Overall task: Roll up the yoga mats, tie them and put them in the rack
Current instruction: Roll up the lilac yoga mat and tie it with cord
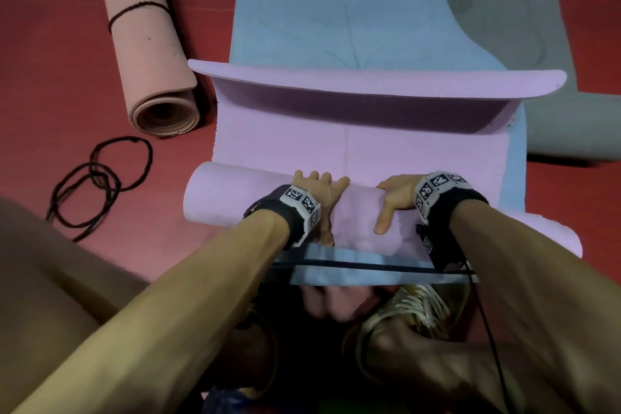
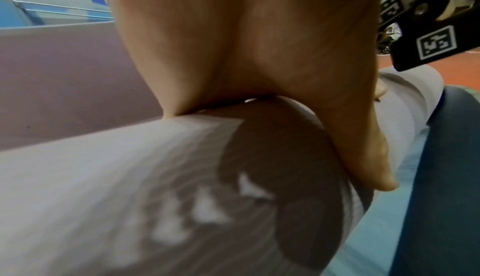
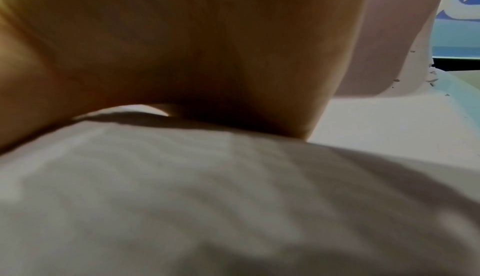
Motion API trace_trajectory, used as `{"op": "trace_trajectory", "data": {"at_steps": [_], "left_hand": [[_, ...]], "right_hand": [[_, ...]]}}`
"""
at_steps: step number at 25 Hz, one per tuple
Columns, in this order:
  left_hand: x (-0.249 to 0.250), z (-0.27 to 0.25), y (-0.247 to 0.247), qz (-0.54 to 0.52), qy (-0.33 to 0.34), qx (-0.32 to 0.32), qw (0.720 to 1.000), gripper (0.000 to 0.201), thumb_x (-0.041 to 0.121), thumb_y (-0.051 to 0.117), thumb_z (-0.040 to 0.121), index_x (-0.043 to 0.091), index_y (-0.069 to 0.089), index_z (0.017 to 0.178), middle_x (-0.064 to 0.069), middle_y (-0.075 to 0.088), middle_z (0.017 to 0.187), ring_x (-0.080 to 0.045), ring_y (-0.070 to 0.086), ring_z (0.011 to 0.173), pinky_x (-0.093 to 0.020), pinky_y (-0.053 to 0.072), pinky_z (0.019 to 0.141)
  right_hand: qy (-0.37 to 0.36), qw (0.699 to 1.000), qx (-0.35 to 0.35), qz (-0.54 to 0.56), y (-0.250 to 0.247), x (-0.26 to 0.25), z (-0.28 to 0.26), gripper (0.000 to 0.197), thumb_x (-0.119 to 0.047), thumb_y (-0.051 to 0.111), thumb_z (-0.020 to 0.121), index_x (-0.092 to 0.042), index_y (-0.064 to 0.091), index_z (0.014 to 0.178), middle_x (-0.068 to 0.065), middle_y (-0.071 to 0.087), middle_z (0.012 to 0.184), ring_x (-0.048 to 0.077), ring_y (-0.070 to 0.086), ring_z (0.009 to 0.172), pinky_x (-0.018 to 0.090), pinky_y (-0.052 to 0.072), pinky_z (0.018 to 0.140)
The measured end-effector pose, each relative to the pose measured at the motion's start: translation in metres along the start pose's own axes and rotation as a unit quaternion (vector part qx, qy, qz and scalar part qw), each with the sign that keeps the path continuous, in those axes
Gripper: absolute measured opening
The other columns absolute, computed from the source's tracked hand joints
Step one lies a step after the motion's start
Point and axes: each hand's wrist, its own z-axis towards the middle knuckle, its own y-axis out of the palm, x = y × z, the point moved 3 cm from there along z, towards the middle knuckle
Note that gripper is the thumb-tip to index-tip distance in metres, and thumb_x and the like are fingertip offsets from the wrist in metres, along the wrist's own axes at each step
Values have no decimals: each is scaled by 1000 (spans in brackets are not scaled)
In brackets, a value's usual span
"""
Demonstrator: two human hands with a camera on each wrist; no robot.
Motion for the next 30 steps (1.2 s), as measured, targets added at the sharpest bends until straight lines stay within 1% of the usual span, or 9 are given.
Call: {"op": "trace_trajectory", "data": {"at_steps": [4,7,10,13,17,22,25,27,30], "left_hand": [[-2,4,-9,-46,14,-20,999,101,46,92,42,30,40,127,-4,52,113,-26,46,110,-46,32,91],[-7,7,-15,-107,12,-42,993,85,42,93,38,35,48,110,10,58,92,-21,53,95,-36,36,80],[-5,6,-16,-146,16,-94,985,86,34,96,46,32,52,119,13,62,85,-21,63,95,-30,50,83],[-4,3,-14,-160,19,-101,982,91,33,96,48,31,48,126,9,64,97,-21,62,102,-33,51,87],[-5,3,-5,-131,5,-62,989,96,47,93,42,34,47,125,5,63,110,-24,60,106,-38,46,90],[-5,-9,6,-8,3,-7,1000,128,56,89,49,28,17,151,-7,41,140,-31,40,128,-53,27,108],[-6,-9,3,-6,-7,1,1000,122,50,91,48,27,22,147,-9,45,135,-31,43,125,-51,30,106],[-8,-4,-1,-37,-5,-8,999,107,47,92,44,31,36,134,-5,52,122,-28,48,113,-48,33,99],[-13,5,-10,-104,-5,-47,993,87,41,94,38,36,49,111,5,65,100,-21,58,90,-34,43,80]], "right_hand": [[-13,1000,7,-7,9,1,0,73,-34,93,55,-24,57,118,-1,66,114,25,61,106,37,48,96],[-23,995,69,-62,22,3,-9,105,-47,92,54,-26,36,141,3,53,132,29,52,119,47,39,105],[-22,982,107,-155,38,1,-22,130,-54,89,57,-22,11,156,8,37,148,32,39,134,49,28,111],[-20,982,110,-149,40,-1,-22,123,-54,89,55,-23,21,152,7,45,142,30,43,129,47,27,109],[-13,989,92,-115,29,-3,-14,91,-50,92,44,-24,48,120,-1,63,111,25,57,108,43,32,96],[-19,996,3,-84,9,-8,-3,75,-48,91,30,-23,71,98,-3,74,94,21,70,91,35,58,84],[-34,998,-25,-55,6,-8,-4,54,-38,94,39,-22,74,87,-4,76,90,23,72,92,35,58,84],[-33,999,-18,-36,8,-7,-7,46,-27,94,53,-22,71,93,-1,75,95,26,69,97,31,55,84],[-30,997,47,-50,18,-5,-13,83,-35,92,58,-25,47,127,2,61,124,26,56,111,37,44,94]]}}
